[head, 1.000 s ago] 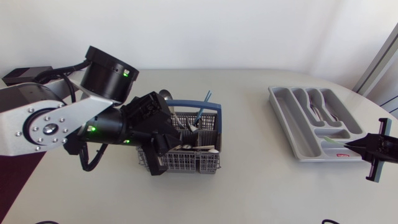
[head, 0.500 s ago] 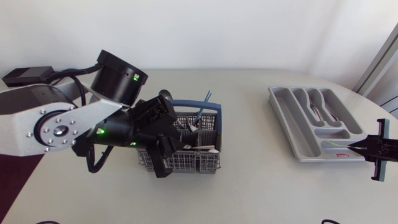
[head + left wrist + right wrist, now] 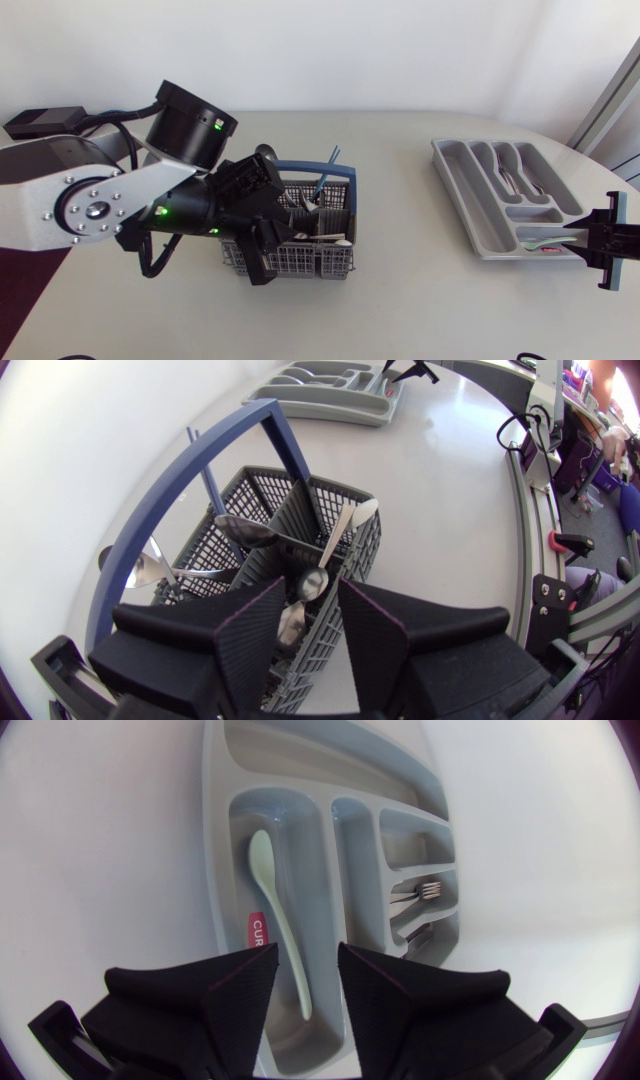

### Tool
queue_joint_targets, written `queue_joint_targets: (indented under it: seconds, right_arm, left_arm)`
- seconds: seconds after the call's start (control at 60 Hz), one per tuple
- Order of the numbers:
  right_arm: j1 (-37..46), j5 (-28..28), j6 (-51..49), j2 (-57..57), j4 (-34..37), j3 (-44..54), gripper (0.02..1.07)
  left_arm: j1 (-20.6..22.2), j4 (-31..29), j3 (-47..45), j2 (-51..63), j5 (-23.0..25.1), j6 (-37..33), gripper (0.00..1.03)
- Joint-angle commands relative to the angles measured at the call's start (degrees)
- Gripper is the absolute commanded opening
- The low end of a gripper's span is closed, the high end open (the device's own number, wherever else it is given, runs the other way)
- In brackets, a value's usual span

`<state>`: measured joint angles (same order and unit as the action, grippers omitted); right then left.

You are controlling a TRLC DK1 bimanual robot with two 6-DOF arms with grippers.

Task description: Sort the cutlery from the basket into the organizer compartments.

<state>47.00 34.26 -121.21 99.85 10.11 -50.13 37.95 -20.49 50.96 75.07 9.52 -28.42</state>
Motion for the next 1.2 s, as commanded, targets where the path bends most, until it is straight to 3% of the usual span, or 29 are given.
queue_joint_targets:
  seconds: [0.0, 0.133, 0.217, 0.3, 0.617, 0.917, 1.183]
  right_arm:
    - [-0.33, 0.28, 1.76, -2.29, 0.17, 1.00, 0.74]
    - [-3.06, 0.63, 12.57, -5.72, 0.88, -0.76, 0.75]
    - [-5.78, 0.46, 18.20, -8.27, 7.38, -2.43, 0.75]
    - [-10.53, -0.25, 23.39, -11.79, 14.06, -2.25, 0.75]
    - [-32.33, -1.39, 44.83, -27.61, 22.15, 4.16, 0.75]
    - [-54.21, -7.28, 66.80, -34.11, 25.40, 3.37, 0.75]
    - [-71.52, -11.94, 85.61, -30.68, 26.28, -2.43, 0.74]
  left_arm:
    - [0.01, -0.51, 0.90, -0.27, -0.29, 1.00, 0.38]
    - [-0.43, -0.51, 0.72, -0.71, -0.29, 1.00, 0.38]
    - [-0.78, -0.51, 0.46, -1.06, -0.29, 0.92, 0.38]
    - [-1.22, -0.43, -0.25, -1.33, -0.29, 0.83, 0.38]
    - [-5.08, 0.10, -3.94, -3.70, 0.15, -0.67, 0.38]
    - [-7.81, 0.72, -6.93, -5.11, 1.91, -2.25, 0.38]
    - [-8.42, 3.26, -9.30, -5.11, 3.40, -2.78, 0.38]
